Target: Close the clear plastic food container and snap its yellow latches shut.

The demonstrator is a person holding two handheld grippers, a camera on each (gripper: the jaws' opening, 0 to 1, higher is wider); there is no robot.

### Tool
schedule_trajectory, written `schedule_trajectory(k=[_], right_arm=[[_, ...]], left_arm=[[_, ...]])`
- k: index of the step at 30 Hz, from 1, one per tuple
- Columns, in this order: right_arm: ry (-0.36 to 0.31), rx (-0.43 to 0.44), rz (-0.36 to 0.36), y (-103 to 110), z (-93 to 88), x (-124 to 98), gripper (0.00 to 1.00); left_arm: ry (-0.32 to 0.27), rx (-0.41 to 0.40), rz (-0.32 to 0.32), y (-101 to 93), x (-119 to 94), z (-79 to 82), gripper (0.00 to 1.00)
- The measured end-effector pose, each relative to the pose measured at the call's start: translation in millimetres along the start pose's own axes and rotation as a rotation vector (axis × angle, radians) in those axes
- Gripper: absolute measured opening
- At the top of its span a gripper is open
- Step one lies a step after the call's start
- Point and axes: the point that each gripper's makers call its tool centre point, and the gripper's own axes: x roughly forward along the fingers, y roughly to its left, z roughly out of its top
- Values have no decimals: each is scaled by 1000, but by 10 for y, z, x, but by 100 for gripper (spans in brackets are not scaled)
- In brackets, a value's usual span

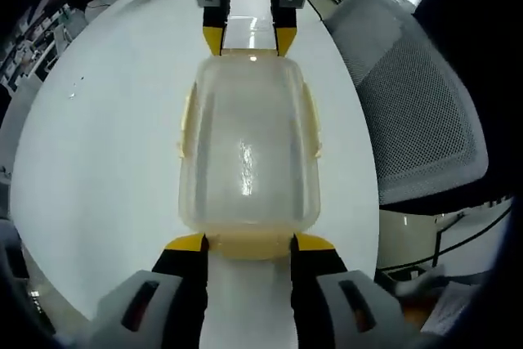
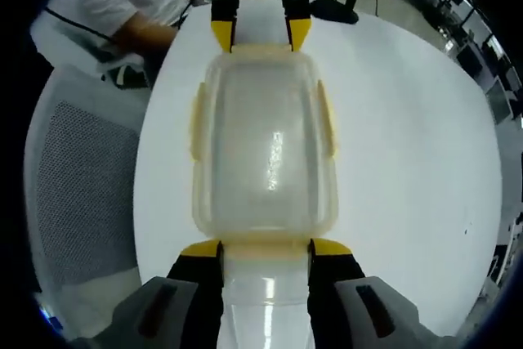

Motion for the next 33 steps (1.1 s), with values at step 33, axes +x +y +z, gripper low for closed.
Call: schedule_trajectory(k=[33], right_arm=[[-26, 0, 5, -44, -11, -367, 39]], left_arm=[[-53, -29, -12, 34, -292, 209, 38]])
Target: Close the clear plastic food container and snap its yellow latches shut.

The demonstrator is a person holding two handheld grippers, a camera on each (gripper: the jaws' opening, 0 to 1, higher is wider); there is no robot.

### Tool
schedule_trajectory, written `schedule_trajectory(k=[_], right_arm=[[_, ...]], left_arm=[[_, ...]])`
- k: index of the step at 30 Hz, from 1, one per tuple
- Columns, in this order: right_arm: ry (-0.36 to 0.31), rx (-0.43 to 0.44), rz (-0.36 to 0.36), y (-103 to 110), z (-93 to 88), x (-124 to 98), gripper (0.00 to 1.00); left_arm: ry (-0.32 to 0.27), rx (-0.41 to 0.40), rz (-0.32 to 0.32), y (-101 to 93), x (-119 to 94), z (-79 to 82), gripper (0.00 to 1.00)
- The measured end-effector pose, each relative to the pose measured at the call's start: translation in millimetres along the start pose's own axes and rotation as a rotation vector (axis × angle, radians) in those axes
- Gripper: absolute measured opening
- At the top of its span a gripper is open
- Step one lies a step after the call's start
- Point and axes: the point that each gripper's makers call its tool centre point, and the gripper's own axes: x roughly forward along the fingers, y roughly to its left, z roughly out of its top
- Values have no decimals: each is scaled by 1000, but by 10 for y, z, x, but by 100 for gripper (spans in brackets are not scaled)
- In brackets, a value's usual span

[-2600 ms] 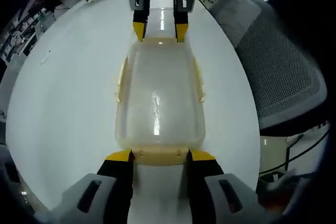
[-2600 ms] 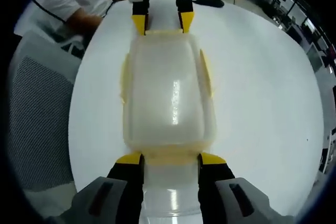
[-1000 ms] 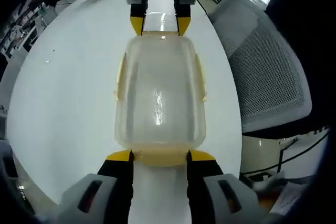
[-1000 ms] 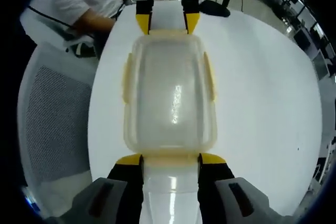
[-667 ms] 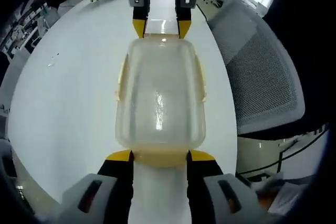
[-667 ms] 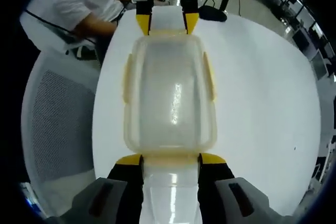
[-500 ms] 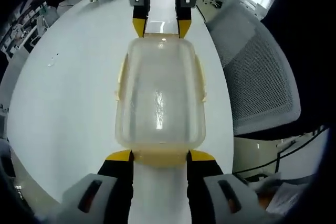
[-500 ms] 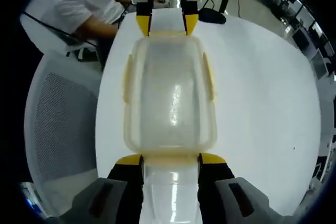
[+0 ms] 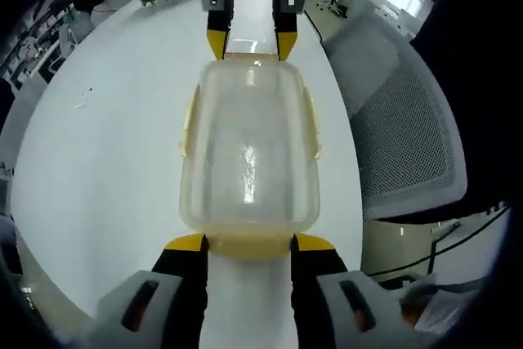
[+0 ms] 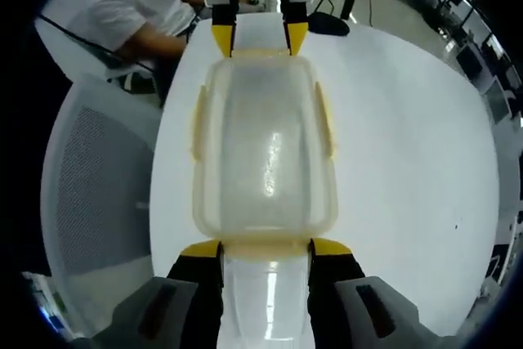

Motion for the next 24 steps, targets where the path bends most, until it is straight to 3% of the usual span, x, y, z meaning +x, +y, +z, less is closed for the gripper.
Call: schedule_trajectory(k=[6, 24], right_arm=[[-6, 1, -3, 6, -53, -21, 39], [-17, -16, 19, 44, -430, -108, 39]], left_arm=[[-6, 0, 2, -4, -2, 63, 38], [4, -21, 2, -80, 146, 411, 38]])
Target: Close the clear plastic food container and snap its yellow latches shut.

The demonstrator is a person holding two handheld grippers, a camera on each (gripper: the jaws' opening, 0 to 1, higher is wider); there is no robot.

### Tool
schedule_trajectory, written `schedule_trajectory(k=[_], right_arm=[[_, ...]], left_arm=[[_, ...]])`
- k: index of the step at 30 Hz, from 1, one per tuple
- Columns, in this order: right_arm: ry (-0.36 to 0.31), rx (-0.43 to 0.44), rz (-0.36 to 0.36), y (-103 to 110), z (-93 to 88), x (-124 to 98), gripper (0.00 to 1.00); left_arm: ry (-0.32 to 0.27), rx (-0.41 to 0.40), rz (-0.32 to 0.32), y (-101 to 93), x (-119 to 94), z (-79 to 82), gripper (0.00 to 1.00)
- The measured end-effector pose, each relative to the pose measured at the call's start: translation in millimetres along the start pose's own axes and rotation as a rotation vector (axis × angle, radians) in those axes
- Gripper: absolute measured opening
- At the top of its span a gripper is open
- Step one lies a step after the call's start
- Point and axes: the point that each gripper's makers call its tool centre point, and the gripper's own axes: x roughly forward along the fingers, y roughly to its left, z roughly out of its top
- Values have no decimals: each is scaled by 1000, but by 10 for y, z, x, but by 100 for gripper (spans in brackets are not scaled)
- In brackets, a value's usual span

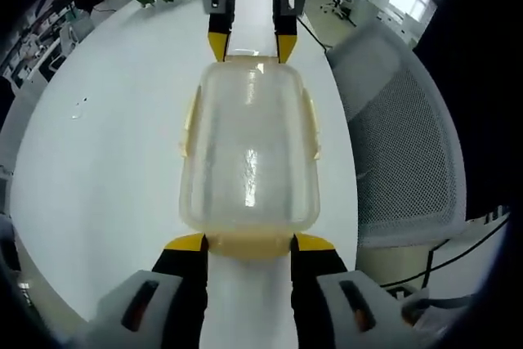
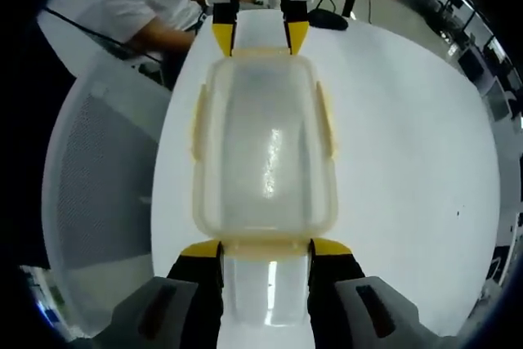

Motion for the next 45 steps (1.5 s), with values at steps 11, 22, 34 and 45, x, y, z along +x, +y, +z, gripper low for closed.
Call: schedule_trajectory(k=[11, 22, 34, 45], right_arm=[[-6, -18, 0, -14, -247, -68, 39], [-11, -15, 6, -7, -511, -104, 39], [-13, -7, 3, 2, -822, -137, 39], [-6, 11, 4, 27, -1126, -136, 39]], left_arm=[[8, -13, 7, -19, 73, 249, 38], [16, -14, -2, -25, 199, 485, 38], [16, -9, -13, -24, 346, 761, 38], [22, 4, -24, -39, 518, 1004, 38]])
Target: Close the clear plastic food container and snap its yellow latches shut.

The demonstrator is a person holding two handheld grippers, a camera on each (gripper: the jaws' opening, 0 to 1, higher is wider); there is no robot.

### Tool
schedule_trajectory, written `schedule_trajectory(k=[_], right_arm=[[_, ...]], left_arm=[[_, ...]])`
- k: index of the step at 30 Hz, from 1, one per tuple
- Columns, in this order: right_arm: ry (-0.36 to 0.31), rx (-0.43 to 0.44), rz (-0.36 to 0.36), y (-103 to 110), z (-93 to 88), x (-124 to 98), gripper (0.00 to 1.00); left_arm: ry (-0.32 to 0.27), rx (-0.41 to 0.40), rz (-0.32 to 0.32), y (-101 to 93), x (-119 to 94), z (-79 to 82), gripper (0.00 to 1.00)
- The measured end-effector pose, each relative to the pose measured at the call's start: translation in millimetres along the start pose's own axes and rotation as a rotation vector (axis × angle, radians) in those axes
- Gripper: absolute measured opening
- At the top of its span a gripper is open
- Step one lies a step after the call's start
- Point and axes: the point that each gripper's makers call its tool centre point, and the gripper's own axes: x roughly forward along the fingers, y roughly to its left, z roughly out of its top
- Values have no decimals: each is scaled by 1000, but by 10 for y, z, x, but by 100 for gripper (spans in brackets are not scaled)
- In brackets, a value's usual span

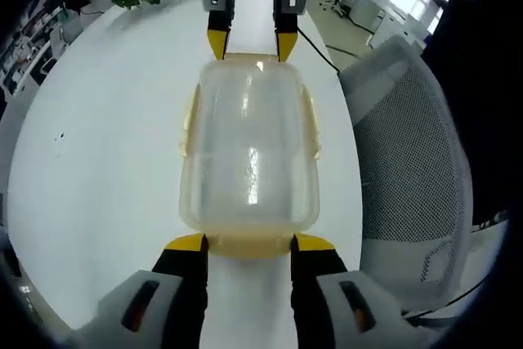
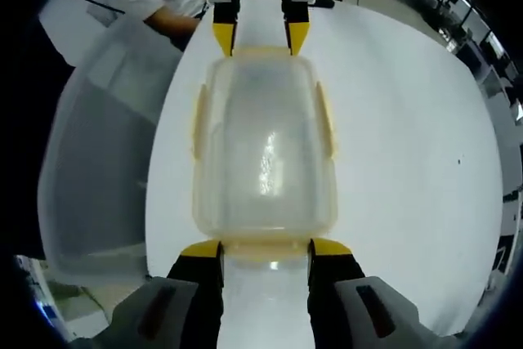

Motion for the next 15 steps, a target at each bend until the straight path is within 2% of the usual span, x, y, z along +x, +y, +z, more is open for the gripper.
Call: schedule_trajectory(k=[15], right_arm=[[-16, 7, 0, -17, -297, -51, 39]], left_arm=[[4, 2, -2, 28, 117, 279, 38]])
